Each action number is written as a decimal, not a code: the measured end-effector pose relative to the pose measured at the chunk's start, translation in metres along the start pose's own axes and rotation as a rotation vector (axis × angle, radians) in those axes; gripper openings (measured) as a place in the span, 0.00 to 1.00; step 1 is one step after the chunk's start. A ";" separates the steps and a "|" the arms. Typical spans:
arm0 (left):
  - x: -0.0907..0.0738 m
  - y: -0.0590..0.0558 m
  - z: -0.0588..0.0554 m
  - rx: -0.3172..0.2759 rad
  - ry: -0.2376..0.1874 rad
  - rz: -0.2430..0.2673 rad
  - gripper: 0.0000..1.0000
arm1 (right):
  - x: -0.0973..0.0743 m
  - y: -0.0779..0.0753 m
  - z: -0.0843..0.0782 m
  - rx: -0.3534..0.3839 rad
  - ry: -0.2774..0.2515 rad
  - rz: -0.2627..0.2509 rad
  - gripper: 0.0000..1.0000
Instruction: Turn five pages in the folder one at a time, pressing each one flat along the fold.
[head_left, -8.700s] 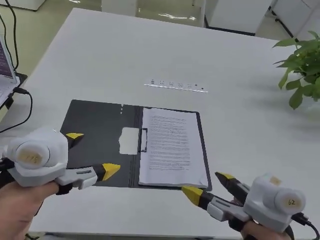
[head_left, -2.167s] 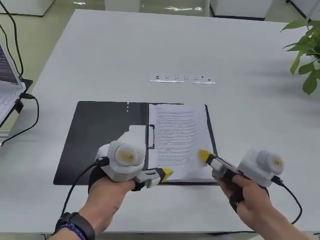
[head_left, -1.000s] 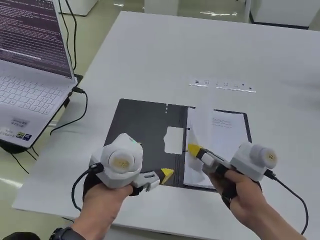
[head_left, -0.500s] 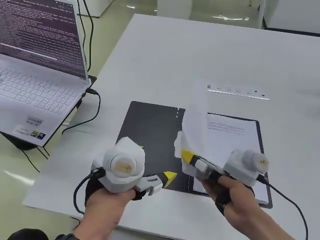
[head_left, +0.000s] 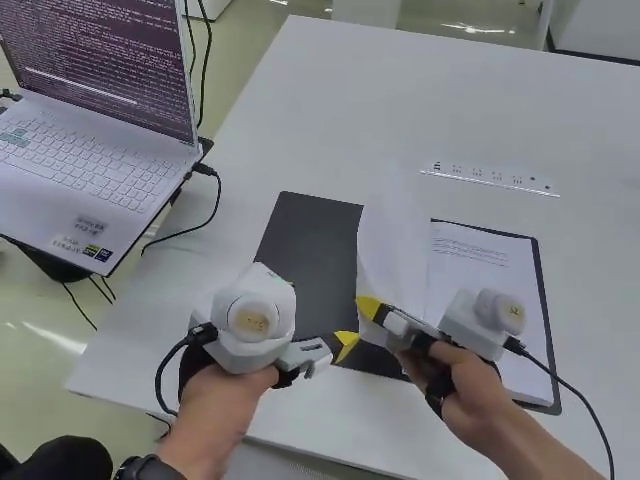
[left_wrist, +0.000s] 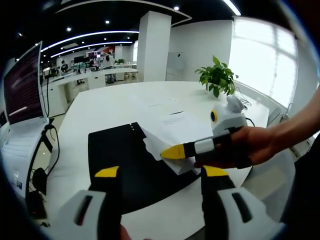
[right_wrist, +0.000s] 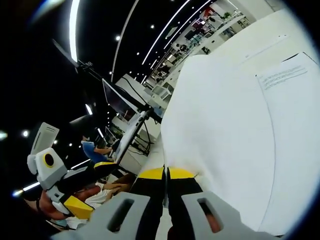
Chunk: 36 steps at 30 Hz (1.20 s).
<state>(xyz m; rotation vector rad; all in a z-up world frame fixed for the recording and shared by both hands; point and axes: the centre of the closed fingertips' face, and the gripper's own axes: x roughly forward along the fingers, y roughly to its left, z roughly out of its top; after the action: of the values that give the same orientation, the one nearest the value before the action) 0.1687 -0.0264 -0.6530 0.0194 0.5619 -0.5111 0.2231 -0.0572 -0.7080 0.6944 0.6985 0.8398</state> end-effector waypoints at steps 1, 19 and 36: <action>0.000 0.000 0.000 -0.001 0.001 0.000 0.64 | 0.002 0.001 -0.001 0.001 0.001 0.001 0.00; 0.008 -0.010 -0.002 0.010 0.014 -0.036 0.64 | 0.047 -0.025 -0.045 0.115 0.014 -0.135 0.00; 0.002 0.005 -0.008 -0.050 0.012 0.010 0.62 | 0.059 -0.036 -0.064 0.115 0.078 -0.169 0.07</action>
<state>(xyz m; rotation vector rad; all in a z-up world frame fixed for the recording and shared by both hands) 0.1682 -0.0219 -0.6613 -0.0222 0.5854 -0.4874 0.2168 -0.0088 -0.7885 0.6976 0.8685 0.6784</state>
